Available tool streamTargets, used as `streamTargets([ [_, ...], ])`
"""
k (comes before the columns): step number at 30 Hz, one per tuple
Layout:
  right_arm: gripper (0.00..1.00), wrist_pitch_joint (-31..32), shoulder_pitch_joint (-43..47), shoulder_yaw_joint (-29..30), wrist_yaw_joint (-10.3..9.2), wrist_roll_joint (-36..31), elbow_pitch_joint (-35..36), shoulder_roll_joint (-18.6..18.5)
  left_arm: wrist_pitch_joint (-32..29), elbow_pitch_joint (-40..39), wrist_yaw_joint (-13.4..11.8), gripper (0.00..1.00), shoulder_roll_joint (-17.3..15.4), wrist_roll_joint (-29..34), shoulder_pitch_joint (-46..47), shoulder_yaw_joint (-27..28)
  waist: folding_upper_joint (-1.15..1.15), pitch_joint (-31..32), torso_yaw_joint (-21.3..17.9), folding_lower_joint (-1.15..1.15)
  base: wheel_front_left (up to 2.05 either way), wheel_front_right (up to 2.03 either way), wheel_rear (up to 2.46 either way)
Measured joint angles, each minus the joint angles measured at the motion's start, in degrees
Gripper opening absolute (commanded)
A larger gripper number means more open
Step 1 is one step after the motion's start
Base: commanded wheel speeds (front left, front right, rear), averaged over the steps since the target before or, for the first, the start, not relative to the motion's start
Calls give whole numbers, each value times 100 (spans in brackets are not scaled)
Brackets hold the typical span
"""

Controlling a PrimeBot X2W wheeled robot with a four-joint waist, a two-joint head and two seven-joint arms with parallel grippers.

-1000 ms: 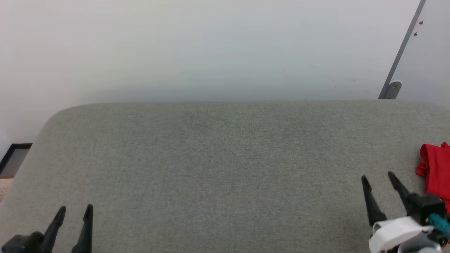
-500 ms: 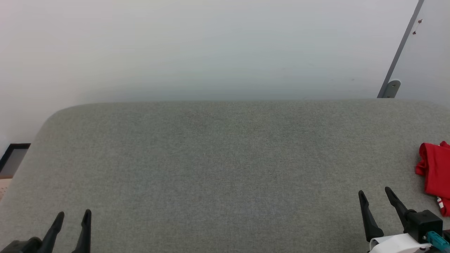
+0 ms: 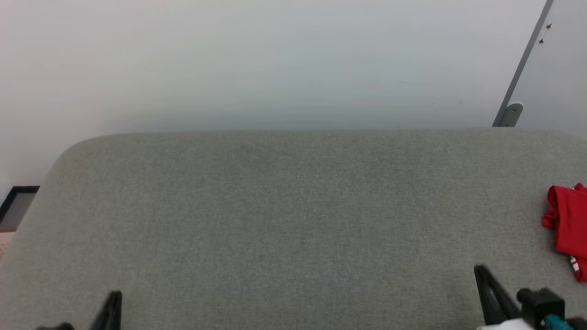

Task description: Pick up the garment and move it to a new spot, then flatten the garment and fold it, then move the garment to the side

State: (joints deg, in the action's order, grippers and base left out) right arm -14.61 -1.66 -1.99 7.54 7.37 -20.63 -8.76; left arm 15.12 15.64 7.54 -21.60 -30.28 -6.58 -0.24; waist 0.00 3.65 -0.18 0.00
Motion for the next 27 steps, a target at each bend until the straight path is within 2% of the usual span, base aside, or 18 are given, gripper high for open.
streamTargets([
  [3, 0, 78, 96, 5, 0, 141, -105, 43, -60, 81, 0, 0, 154, -114, -52, -30, 0, -7, 0, 0, 0, 0, 0],
  [27, 0, 681, -3, 248, 0, 2627, 121, 198, -690, 24, 0, 0, 653, -1930, 305, 176, 0, -80, 4, 0, 0, 0, 0],
])
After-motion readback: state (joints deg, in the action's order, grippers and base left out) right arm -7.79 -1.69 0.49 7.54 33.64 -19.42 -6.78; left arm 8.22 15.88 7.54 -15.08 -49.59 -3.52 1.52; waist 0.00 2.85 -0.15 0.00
